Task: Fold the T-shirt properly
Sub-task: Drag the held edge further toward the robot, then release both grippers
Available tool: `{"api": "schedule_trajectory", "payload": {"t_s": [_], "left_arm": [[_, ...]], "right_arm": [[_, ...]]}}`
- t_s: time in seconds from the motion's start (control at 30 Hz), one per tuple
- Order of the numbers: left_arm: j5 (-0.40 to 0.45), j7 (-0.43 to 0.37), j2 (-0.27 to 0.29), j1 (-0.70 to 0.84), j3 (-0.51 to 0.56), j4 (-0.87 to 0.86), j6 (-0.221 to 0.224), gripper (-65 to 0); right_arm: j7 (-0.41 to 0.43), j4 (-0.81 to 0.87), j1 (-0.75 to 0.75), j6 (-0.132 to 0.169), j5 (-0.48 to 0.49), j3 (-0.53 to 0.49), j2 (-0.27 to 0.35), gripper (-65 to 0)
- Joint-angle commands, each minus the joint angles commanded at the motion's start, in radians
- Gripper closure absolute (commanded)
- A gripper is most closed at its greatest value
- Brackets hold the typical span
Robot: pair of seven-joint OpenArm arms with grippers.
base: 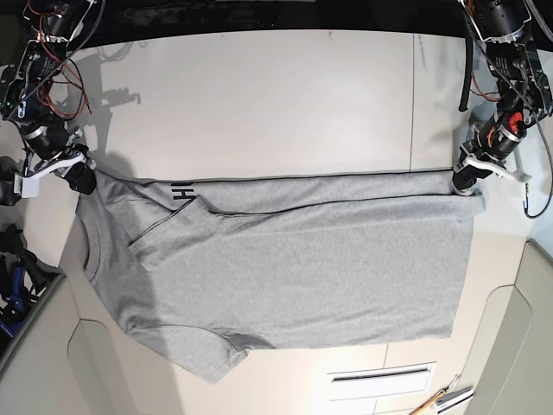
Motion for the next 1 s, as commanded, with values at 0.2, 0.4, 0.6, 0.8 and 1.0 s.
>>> {"api": "schedule_trajectory", "payload": {"t_s": [0.2,0.4,0.6,0.8,1.0], "left_arm": [[-0.048,0.012,0.0,0.095,-0.012,0.079,0.0,0.0],[-0.118,0.081,0.0,0.201,-0.074,0.171,0.0,0.0],[-0.172,0.098,0.0,0.31,-0.102,0.22,0.0,0.0],[-0.181,0.098,0.0,0.386,-0.102,0.262,0.0,0.0],[-0.194,0.106,0.0,0.44,-0.102,0.278,0.0,0.0]], "right_arm": [[-0.038,0.167,-0.14,0.0,0.028,0.0,0.0,0.0],[-0.064,0.275,-0.268,0.0,0.058,0.0,0.0,0.0],[-0.067,0.32,-0.363,0.0,0.069,0.0,0.0,0.0],[-0.076,0.33,-0.412,0.003,0.097,0.0,0.0,0.0],[-0.116,0.331,-0.432,0.003,0.106,0.011,0.003,0.0]]}}
